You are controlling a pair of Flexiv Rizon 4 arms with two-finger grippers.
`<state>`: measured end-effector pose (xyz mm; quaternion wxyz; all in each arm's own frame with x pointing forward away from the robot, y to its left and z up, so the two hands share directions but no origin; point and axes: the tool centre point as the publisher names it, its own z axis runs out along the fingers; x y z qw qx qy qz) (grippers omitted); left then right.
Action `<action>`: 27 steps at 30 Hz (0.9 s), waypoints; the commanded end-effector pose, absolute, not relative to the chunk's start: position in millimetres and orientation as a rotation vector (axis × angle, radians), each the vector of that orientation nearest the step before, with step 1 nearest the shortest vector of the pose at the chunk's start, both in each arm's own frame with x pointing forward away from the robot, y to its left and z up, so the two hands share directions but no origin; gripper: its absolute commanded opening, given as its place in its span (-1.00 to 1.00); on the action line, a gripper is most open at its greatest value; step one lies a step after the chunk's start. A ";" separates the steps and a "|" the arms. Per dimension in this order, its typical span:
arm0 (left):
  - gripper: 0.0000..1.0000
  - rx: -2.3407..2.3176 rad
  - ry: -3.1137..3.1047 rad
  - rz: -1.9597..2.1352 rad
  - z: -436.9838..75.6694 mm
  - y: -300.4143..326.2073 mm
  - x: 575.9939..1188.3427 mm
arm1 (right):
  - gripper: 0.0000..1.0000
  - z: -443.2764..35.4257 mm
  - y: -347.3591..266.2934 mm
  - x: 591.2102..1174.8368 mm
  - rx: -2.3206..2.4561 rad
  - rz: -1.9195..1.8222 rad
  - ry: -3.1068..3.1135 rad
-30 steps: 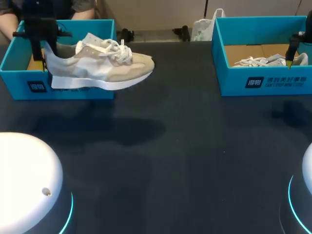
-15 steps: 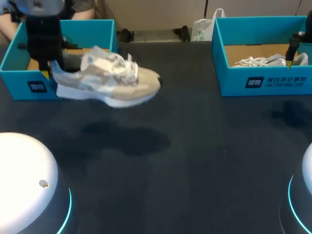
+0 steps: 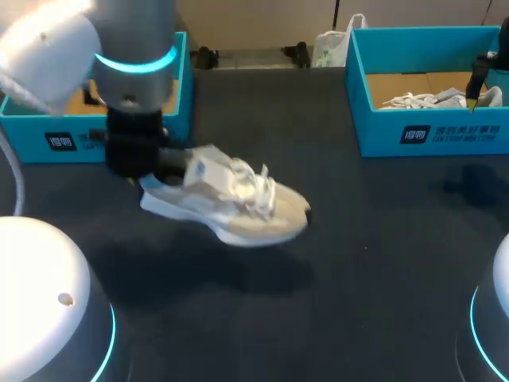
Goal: Take the shoe out of the shoebox, open the shoe tongue, remove and reinsert the insole, then place the shoe into the shoebox
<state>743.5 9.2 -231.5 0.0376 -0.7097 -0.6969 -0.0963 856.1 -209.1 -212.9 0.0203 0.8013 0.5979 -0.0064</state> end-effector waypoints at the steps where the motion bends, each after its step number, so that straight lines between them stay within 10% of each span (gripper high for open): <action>1: -1.00 -2.235 -2.170 -0.456 -252.8 -7.6 735.6 | 1.00 -213.0 -209.1 855.3 2.485 -0.018 1.852; 27: -1.00 -2.258 -2.121 -0.370 -336.1 -81.3 719.9 | 1.00 -213.0 -209.1 855.3 2.485 -0.018 1.852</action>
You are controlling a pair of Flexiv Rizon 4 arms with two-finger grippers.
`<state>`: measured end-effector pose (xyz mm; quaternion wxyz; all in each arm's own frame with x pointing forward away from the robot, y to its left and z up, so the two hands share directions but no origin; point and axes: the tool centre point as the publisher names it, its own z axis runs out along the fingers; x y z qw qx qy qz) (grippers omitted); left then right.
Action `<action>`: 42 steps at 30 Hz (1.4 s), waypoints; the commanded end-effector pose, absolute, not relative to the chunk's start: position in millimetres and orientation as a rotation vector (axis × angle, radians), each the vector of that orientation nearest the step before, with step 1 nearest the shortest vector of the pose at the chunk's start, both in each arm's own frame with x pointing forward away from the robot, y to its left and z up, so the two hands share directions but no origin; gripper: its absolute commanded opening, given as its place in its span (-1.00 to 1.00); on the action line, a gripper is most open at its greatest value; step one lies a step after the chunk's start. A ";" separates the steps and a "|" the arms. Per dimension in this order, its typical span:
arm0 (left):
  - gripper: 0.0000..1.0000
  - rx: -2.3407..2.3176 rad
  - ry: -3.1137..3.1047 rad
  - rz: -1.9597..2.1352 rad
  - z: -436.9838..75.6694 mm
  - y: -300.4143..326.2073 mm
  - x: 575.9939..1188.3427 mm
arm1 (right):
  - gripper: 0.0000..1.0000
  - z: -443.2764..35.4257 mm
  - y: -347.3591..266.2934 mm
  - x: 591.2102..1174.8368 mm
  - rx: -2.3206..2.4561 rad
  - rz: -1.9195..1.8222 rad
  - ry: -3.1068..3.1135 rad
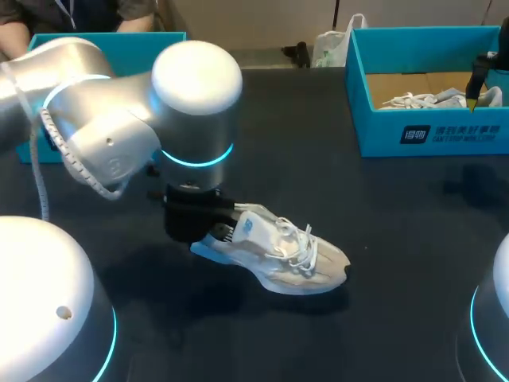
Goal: Take the shoe out of the shoebox, open the shoe tongue, remove and reinsert the insole, then place the shoe into the shoebox
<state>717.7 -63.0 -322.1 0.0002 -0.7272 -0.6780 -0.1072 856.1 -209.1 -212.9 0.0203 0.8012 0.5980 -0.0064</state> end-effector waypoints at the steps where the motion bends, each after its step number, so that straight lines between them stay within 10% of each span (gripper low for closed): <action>1: -1.00 -2.256 -2.121 -0.371 -338.9 -83.8 720.0 | 1.00 -213.0 -209.1 855.3 2.485 -0.018 1.852; 35: -1.00 -2.293 -2.062 -0.243 -394.3 -121.7 727.6 | 1.00 -213.0 -209.1 855.3 2.485 -0.018 1.852; 42: 1.00 -2.332 -2.044 -0.192 -390.1 -121.1 721.1 | 1.00 -213.0 -209.1 855.3 2.485 -0.018 1.852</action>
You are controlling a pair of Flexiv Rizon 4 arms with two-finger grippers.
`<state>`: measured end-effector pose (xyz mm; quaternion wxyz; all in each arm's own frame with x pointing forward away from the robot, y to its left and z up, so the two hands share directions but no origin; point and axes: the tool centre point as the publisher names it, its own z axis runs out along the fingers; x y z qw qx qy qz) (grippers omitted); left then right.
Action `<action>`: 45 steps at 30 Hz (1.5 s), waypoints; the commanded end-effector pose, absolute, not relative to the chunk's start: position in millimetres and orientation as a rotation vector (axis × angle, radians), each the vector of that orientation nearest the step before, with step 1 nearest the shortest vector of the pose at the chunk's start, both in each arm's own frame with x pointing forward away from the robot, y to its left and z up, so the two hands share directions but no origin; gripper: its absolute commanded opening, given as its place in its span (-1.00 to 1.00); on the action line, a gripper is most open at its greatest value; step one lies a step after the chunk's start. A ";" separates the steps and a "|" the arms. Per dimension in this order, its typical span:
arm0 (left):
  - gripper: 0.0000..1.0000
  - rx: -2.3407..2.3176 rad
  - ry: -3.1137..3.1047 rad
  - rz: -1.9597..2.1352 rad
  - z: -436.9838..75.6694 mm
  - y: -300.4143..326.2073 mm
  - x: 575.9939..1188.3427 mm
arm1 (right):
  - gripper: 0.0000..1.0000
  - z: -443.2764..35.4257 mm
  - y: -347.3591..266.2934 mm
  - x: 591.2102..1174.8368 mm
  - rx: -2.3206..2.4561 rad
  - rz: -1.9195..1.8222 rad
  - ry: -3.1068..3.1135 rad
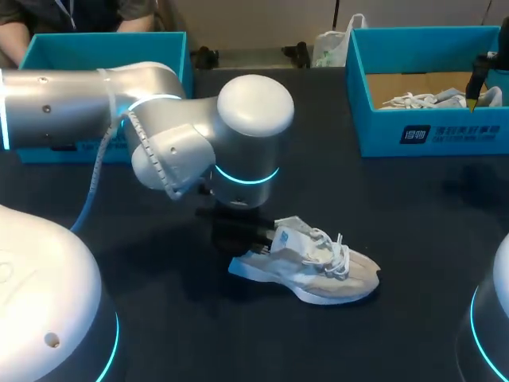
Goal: Take the shoe out of the shoebox, open the shoe tongue, remove and reinsert the insole, then place the shoe into the shoebox
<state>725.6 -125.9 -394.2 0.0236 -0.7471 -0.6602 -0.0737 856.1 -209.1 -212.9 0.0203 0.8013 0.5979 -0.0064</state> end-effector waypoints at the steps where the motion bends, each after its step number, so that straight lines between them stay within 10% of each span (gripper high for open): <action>1: 1.00 -2.337 -2.048 -0.180 -386.6 -120.7 720.1 | 1.00 -213.0 -209.1 855.3 2.485 -0.018 1.852; 22: 1.00 -1.838 -2.484 0.268 -259.1 -89.2 682.4 | 1.00 -213.0 -209.1 855.3 2.485 -0.018 1.852; 45: 1.00 -1.018 -2.742 0.748 -266.1 -43.9 673.1 | 1.00 -213.0 -209.1 855.3 2.485 -0.018 1.852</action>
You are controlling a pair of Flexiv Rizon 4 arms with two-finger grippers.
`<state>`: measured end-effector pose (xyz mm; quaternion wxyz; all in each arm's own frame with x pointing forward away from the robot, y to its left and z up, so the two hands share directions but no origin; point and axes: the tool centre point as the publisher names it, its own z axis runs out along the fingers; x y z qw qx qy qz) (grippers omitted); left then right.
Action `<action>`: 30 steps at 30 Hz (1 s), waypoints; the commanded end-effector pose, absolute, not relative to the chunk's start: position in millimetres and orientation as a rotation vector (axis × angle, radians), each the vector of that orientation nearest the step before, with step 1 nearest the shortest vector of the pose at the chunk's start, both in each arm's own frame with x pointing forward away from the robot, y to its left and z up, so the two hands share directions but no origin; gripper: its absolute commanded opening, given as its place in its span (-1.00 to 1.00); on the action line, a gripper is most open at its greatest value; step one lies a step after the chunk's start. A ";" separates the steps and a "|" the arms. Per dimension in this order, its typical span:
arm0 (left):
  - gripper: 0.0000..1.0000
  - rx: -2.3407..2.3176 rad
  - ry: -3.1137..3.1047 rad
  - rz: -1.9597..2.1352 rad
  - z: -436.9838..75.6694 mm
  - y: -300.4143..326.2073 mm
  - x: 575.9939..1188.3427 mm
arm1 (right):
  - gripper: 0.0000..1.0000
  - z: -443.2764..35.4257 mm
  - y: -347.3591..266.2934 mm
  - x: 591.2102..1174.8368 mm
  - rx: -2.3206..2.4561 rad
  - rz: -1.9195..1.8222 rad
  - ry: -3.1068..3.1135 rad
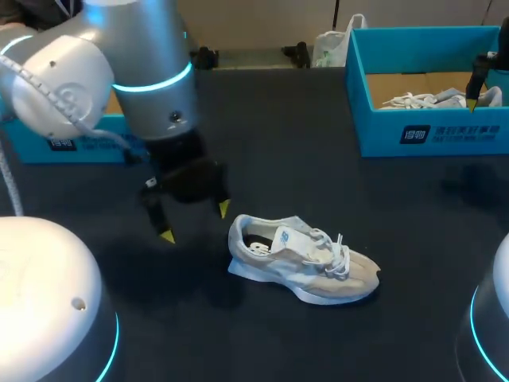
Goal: Take the shoe out of the shoebox, open the shoe tongue, remove and reinsert the insole, then place the shoe into the shoebox
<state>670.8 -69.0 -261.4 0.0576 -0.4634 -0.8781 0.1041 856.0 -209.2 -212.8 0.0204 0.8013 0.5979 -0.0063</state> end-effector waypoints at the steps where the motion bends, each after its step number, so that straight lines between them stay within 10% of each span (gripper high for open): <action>1: 1.00 -0.947 -2.709 0.834 -266.8 -38.4 675.0 | 1.00 -213.0 -209.1 855.3 2.485 -0.018 1.852; 30: 1.00 -0.398 -2.396 1.532 -314.0 -1.4 701.5 | 1.00 -213.0 -209.1 855.3 2.485 -0.018 1.852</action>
